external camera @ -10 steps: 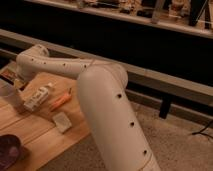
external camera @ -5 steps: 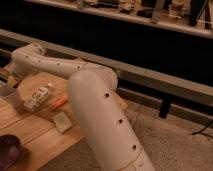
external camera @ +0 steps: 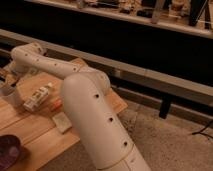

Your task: Place the eraser in the ceramic cup

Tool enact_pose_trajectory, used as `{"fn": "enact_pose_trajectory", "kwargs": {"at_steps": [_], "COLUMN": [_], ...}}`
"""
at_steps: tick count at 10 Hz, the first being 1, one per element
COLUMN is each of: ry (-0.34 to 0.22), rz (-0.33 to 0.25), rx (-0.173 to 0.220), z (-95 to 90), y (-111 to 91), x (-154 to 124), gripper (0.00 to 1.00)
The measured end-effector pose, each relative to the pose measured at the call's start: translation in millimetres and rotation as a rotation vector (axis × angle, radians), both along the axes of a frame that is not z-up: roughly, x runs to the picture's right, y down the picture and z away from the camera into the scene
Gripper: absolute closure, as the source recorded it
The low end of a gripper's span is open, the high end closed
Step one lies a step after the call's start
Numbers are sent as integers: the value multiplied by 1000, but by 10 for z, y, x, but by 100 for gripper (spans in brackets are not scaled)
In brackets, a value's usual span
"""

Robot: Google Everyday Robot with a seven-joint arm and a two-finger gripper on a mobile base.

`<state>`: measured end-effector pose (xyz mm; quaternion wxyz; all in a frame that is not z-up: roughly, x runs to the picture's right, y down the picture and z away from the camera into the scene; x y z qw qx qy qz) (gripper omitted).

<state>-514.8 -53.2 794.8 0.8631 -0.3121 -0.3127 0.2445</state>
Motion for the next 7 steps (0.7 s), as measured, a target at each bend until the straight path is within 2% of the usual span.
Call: {"fn": "enact_pose_trajectory", "kwargs": {"at_steps": [2,5,7], "ry": [-34,-70,-72], "rz": [-20,-17,-12], "rx": [-11,-11,-3], "z": [-103,-255,-306], "y": [57,-29,-89], "x": [-110,-131,-70], "gripper": [100,100,100]}}
